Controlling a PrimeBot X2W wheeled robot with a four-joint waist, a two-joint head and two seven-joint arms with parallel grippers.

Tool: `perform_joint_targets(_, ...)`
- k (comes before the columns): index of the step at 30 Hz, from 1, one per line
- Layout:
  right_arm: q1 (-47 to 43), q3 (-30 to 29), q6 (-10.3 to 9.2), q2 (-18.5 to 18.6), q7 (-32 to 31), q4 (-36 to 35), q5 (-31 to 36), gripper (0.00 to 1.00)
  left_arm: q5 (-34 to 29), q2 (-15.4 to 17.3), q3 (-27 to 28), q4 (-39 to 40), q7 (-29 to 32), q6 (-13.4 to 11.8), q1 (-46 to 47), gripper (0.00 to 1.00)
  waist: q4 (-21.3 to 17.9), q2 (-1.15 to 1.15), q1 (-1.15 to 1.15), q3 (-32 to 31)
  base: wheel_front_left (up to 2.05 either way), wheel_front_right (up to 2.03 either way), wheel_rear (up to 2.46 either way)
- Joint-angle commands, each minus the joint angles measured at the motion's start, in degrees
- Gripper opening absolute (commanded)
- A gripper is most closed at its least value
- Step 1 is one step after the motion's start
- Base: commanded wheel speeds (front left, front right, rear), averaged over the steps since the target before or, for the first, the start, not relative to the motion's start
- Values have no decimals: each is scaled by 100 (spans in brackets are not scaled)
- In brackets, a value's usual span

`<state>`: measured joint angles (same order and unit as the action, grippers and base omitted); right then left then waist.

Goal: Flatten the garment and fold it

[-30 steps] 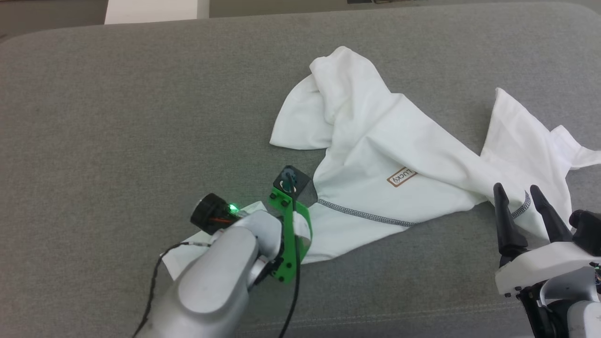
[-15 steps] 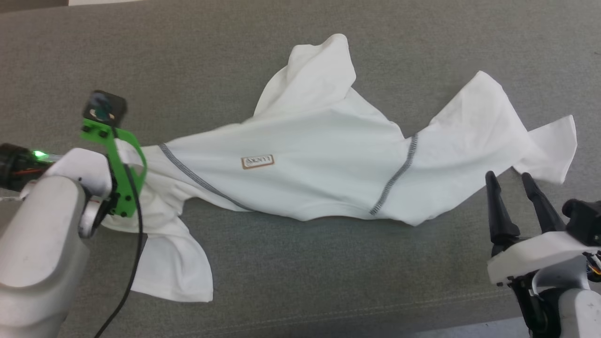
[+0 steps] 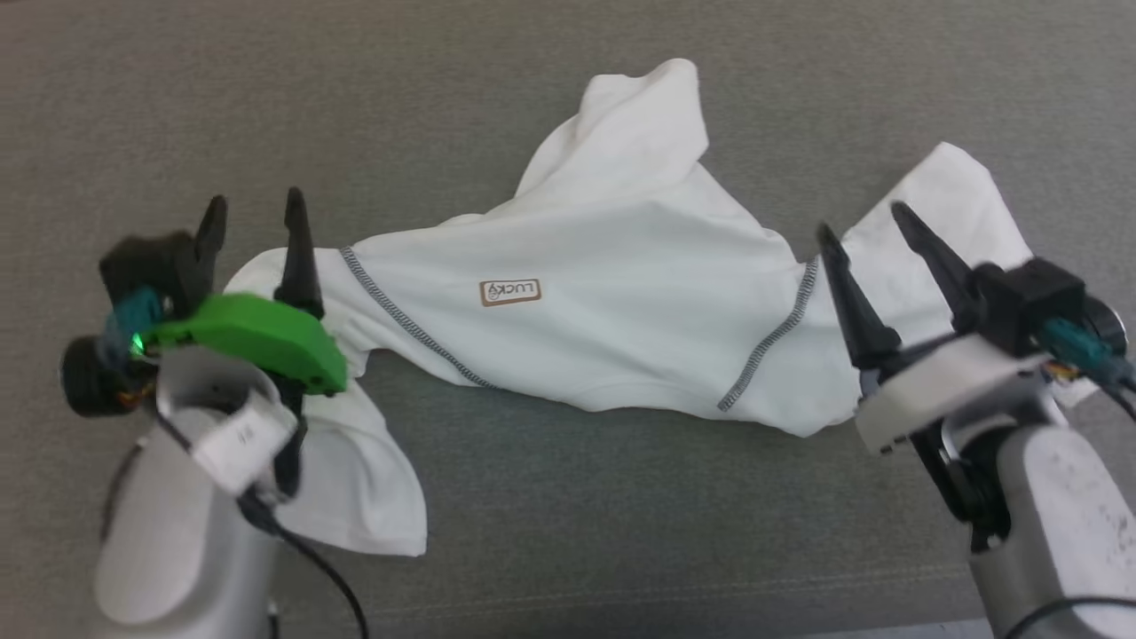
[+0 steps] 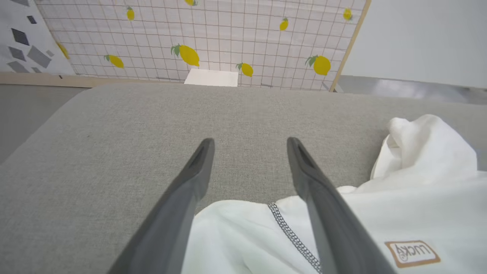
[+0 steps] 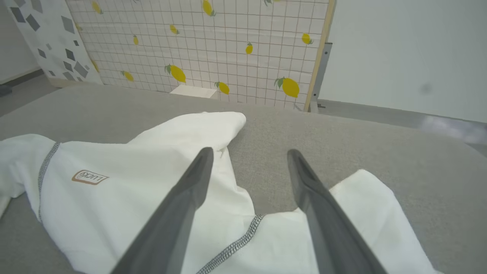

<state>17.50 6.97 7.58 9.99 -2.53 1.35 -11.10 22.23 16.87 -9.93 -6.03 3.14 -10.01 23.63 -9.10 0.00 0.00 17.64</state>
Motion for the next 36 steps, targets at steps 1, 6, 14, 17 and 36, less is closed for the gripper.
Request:
perform_joint_targets(1, 275, 155, -9, 133, -80, 129, -33, 100, 34, -169, 37, 40, -477, -27, -183, 100, 255, 0, 0, 22, 0, 0, 0)
perform_joint_targets(6, 1223, 690, -9, 495, -651, 808, -369, 100, -47, -789, -123, 11, -1706, 57, -485, 100, 714, 0, 0, 152, 0, 0, 0)
perform_joint_targets(14, 2638, 1246, -9, 802, -1858, 2124, -748, 100, -551, -1326, -165, 568, -1811, 267, -384, 100, 1400, 0, 0, 667, 0, 0, 0)
perform_joint_targets(17, 2967, 1506, -9, 943, -2472, 2589, -832, 100, -611, -1381, -168, 704, -1812, 290, -348, 100, 1609, 0, 0, 850, 0, 0, 0)
perform_joint_targets(36, 5000, 1842, -9, 2249, -3038, 2766, -347, 0, -198, -1399, -743, 1088, -1813, -108, -264, 100, 2267, 0, 0, 1506, 0, 0, 0)
